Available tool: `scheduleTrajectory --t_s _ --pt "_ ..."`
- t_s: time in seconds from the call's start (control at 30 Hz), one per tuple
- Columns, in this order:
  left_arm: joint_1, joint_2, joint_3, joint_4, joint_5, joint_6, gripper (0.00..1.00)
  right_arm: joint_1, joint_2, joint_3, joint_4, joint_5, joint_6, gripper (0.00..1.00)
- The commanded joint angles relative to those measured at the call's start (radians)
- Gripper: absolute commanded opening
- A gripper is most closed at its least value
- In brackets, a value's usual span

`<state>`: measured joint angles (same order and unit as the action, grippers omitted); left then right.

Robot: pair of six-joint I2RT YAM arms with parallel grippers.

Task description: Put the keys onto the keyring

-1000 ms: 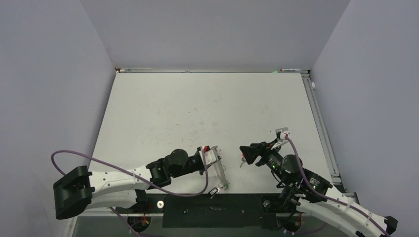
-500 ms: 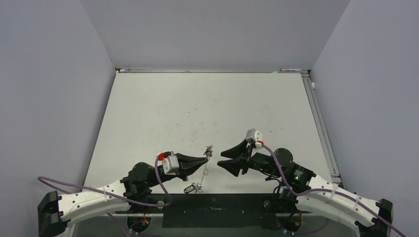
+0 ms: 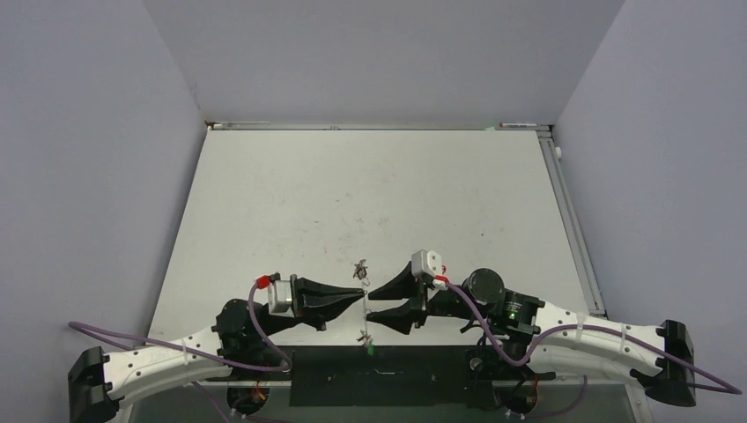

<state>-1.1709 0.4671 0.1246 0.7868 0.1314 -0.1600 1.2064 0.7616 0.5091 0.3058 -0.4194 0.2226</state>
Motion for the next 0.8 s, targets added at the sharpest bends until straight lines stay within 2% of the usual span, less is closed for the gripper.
scheduleTrajectory --t_s 0.0,0.3,0.77 --pt "-0.004 -0.011 -0.006 0.208 0.046 -0.082 0.0 0.007 -0.04 0.042 0.072 0.046 -0.061 0.43" --pt "-0.004 0.045 -0.016 0.293 0.057 -0.111 0.0 0.011 -0.023 0.059 0.082 0.007 -0.064 0.35" --pt "-0.006 0.112 -0.024 0.377 0.062 -0.142 0.0 0.025 -0.014 0.06 0.117 0.003 -0.062 0.29"
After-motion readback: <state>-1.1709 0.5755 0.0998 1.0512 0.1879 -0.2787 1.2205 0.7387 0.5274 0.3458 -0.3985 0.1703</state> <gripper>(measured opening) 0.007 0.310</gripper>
